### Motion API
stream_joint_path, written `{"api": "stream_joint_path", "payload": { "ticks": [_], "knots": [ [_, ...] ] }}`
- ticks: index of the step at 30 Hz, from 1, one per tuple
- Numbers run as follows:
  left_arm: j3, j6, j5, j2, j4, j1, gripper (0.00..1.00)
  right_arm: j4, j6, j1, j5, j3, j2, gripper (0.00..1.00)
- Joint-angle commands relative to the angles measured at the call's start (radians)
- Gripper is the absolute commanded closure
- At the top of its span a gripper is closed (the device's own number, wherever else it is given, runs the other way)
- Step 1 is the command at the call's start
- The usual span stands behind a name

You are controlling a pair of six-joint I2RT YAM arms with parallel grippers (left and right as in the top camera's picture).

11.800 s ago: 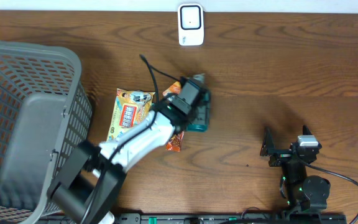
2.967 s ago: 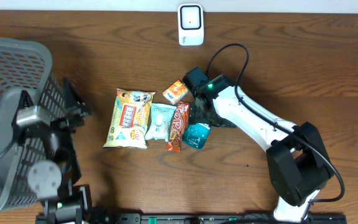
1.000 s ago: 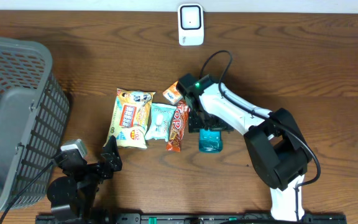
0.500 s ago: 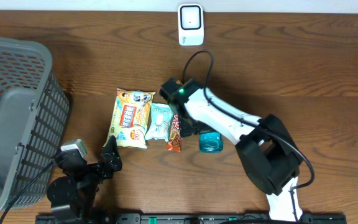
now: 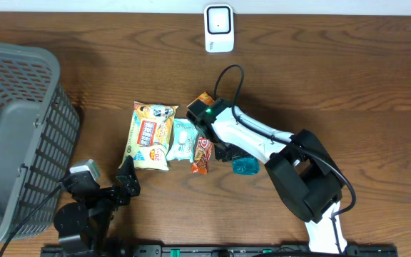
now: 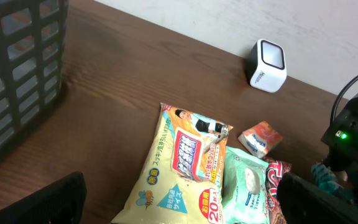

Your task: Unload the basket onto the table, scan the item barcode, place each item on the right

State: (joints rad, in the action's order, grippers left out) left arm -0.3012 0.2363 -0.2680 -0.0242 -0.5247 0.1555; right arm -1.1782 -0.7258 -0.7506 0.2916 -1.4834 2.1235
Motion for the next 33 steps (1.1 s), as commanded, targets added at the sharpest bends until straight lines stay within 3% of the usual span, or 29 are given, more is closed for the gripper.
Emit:
{"api": "stream_joint_path", "payload": {
  "ticks": [1, 2, 5, 7, 15, 20, 27, 33],
  "knots": [
    [0.003, 0.005, -0.012, 0.001, 0.001, 0.002, 0.02, 0.065, 0.085, 0.010, -0.171, 0.025, 0.024, 0.59],
    [0.003, 0.005, -0.012, 0.001, 0.001, 0.002, 0.02, 0.076, 0.118, 0.014, -0.208, 0.025, 0.024, 0.61],
    [0.003, 0.006, -0.012, 0.001, 0.001, 0.002, 0.02, 0.102, 0.280, 0.050, -0.362, 0.025, 0.024, 0.79],
    [0.003, 0.005, -0.012, 0.001, 0.001, 0.002, 0.02, 0.101, 0.349, 0.077, -0.419, 0.025, 0.024, 0.80],
    [0.003, 0.006, -0.012, 0.001, 0.001, 0.002, 0.02, 0.094, 0.417, 0.189, -0.373, 0.025, 0.024, 0.70],
    [0.003, 0.005, -0.012, 0.001, 0.001, 0.002, 0.02, 0.082, 0.421, 0.199, -0.372, -0.002, 0.021, 0.69],
    [0.003, 0.005, -0.012, 0.001, 0.001, 0.002, 0.02, 0.082, 0.416, 0.197, -0.374, -0.022, 0.019, 0.55],
    [0.003, 0.005, -0.012, 0.001, 0.001, 0.002, 0.02, 0.066, 0.408, 0.197, -0.373, -0.058, 0.012, 0.52]
  ]
}}
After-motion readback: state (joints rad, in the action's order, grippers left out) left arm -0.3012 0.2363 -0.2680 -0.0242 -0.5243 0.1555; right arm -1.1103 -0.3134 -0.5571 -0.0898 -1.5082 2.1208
